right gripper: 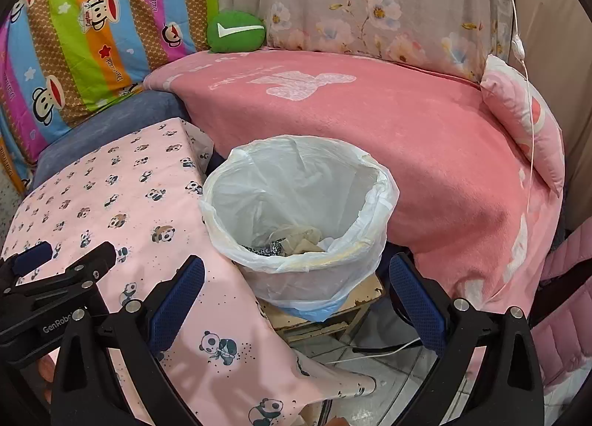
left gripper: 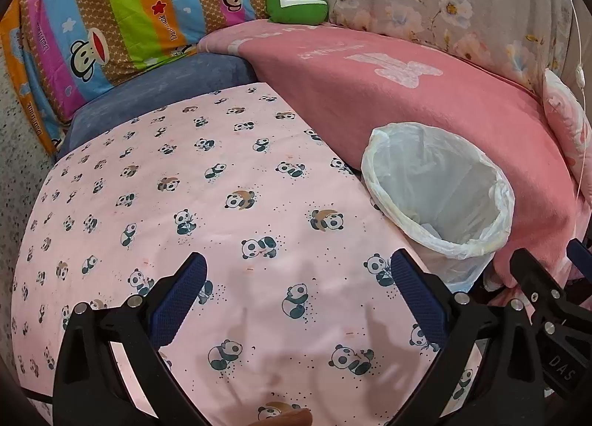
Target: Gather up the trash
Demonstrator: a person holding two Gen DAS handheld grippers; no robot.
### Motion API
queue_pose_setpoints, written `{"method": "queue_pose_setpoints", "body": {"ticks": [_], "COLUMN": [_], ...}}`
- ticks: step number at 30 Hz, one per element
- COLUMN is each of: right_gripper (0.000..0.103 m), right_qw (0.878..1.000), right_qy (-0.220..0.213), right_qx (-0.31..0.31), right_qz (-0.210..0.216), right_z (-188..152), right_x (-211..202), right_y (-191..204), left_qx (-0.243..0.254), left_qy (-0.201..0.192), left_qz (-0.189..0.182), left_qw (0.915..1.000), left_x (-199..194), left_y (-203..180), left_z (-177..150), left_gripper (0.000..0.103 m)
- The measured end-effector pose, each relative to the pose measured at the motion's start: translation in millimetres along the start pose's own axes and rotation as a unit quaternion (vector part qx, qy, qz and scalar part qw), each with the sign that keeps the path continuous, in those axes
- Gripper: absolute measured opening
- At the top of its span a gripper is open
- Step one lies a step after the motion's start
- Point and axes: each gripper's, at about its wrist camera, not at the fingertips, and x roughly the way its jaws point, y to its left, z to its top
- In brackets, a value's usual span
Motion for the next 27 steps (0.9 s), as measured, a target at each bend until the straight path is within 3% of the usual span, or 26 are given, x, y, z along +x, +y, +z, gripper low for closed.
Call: {"method": "queue_pose_setpoints", "body": {"ticks": [27], "right_gripper": [0.097], "right_qw": [1.000], "right_qy": [0.005], "right_qx": [-0.002], "right_qz": [-0.011], "right_z": [-4.7], "right_x": [2.3], "right_y": [-4.6], "left_qx": [0.002], "left_qy": [0.003], "left_qz": [0.021], "left_qw": [0.9998], "left_x": [-4.0], "left_y": [-6.3], "left_z": [-4.7], "left_gripper": [0.095]}}
